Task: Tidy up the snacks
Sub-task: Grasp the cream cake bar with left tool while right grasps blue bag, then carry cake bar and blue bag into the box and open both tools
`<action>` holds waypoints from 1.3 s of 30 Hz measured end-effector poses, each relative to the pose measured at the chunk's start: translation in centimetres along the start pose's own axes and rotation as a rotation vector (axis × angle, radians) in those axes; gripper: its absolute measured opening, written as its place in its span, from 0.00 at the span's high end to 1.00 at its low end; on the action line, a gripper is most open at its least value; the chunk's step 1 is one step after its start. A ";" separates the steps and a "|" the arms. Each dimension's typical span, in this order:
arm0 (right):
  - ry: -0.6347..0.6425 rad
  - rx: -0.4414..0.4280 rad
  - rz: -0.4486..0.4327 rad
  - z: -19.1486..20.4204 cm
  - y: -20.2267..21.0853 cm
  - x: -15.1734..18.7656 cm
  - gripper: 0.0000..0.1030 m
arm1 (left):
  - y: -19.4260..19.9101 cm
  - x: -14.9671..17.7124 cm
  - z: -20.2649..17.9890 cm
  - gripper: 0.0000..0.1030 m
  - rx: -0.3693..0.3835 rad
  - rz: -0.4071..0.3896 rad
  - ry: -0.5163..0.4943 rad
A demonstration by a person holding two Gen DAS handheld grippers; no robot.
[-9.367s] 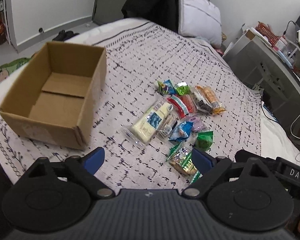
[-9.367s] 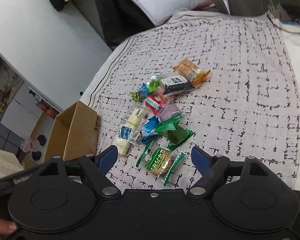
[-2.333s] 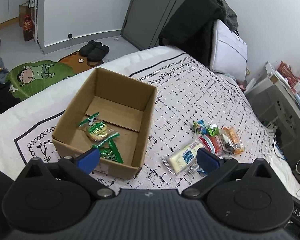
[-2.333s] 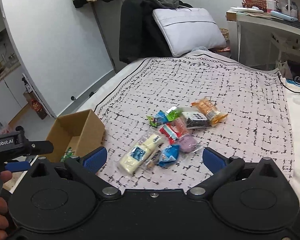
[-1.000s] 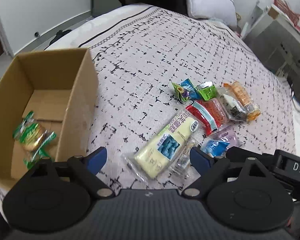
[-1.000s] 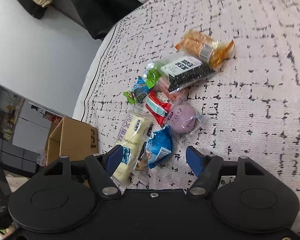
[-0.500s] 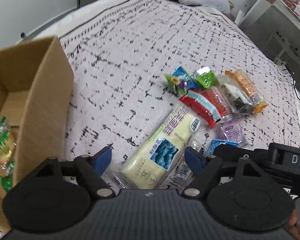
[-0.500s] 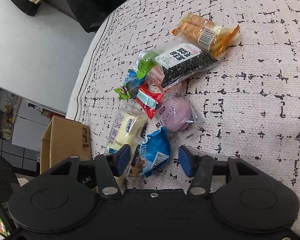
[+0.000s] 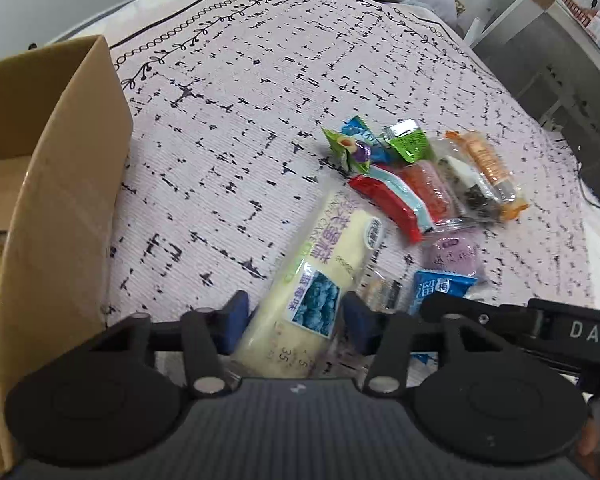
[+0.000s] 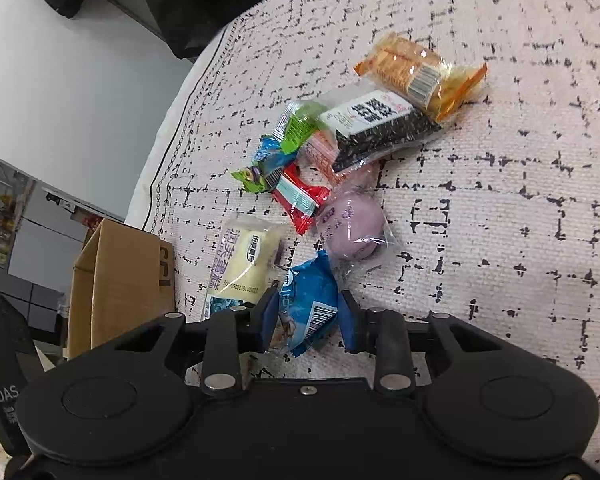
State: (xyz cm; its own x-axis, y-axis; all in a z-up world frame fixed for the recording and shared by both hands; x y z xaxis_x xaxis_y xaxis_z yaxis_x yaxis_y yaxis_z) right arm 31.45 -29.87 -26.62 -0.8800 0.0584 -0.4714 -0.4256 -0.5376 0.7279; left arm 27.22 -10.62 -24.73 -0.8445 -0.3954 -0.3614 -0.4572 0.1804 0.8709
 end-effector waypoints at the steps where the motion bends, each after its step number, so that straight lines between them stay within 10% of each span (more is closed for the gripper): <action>1: 0.005 0.003 -0.005 0.1 0.2 0.0 0.69 | 0.1 0.0 0.1 0.58 0.006 0.004 0.008; 23: 0.090 -0.011 -0.143 5.6 5.8 0.6 0.70 | 11.4 -2.3 2.0 0.64 0.196 -0.187 0.137; 39: 0.173 -0.088 -0.189 12.5 5.9 -1.0 0.70 | 15.7 -4.3 6.0 0.64 0.176 -0.309 0.248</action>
State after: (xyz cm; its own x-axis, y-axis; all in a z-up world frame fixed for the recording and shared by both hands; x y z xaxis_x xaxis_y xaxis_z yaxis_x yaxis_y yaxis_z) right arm 27.16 -22.59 -15.64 -0.7346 0.0243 -0.6781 -0.5520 -0.6025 0.5764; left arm 22.01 -0.62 -11.48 -0.5774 -0.6553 -0.4870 -0.7370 0.1618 0.6562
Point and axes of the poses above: each gripper's, at about its wrist camera, not at the fingertips, and y roughly against the way its jaws point, z to its left, x to its underside, the point moved 3 cm from there along -y, roughly the way its jaws point, and after that the axes turned 12 degrees about y, right-handed, at the moved point
